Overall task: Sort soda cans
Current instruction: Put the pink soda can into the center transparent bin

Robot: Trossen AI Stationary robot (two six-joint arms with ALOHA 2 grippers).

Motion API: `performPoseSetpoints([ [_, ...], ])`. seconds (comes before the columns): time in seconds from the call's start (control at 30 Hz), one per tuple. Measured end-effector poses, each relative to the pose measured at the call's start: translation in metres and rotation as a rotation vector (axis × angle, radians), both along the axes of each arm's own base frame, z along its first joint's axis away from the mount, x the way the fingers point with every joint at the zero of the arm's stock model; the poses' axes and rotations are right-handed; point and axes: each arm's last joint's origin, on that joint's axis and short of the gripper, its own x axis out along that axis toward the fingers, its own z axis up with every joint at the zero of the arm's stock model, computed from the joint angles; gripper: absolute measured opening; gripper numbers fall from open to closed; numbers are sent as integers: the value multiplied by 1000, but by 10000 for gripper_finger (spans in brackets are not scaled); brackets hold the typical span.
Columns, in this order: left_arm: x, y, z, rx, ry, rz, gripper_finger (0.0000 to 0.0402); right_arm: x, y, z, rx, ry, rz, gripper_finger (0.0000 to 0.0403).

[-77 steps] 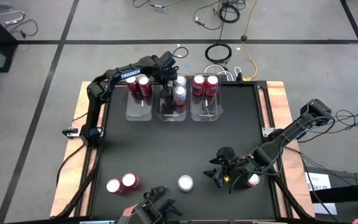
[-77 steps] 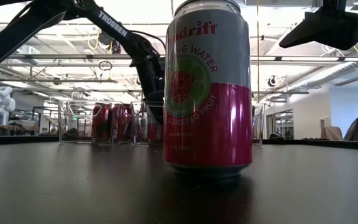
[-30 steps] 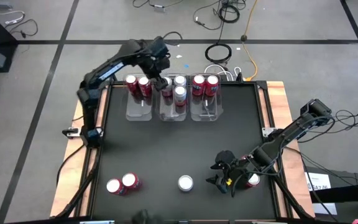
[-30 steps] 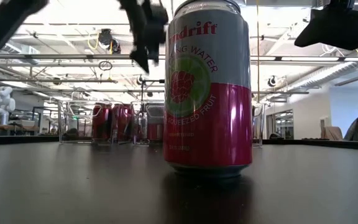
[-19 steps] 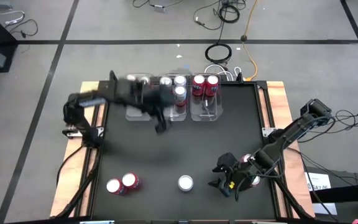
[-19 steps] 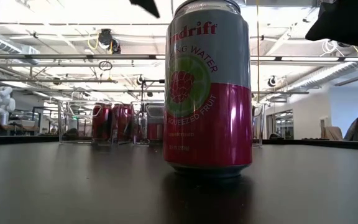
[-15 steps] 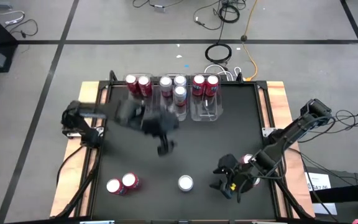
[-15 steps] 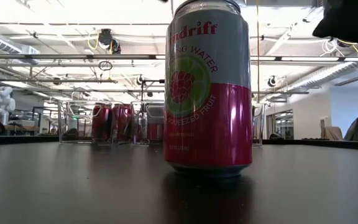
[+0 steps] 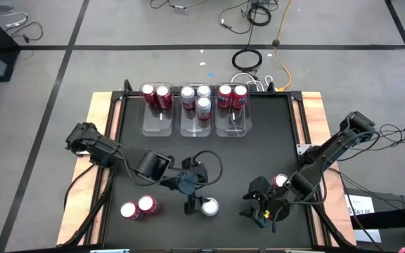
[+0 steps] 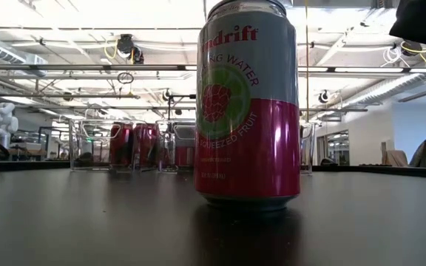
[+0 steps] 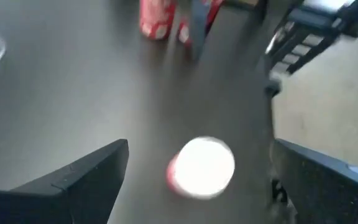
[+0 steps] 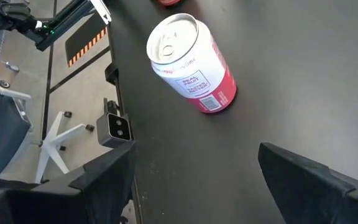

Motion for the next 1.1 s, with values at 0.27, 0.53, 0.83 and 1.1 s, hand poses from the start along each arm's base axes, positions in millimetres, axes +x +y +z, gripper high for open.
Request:
performPoseSetpoints([
  [0.27, 15, -11, -24, -34, 20, 29, 400, 0, 0, 0, 0, 0, 1, 329],
  [0.53, 33, -19, -70, 0, 155, 22, 400, -1, 1, 0, 0, 0, 5, 329],
  [0.83, 35, -25, -78, -3, 170, 6, 400, -2, 3, 0, 0, 0, 12, 329],
  [1.1, 30, -36, -78, 8, 172, -52, 400, -2, 3, 0, -1, 0, 13, 329],
])
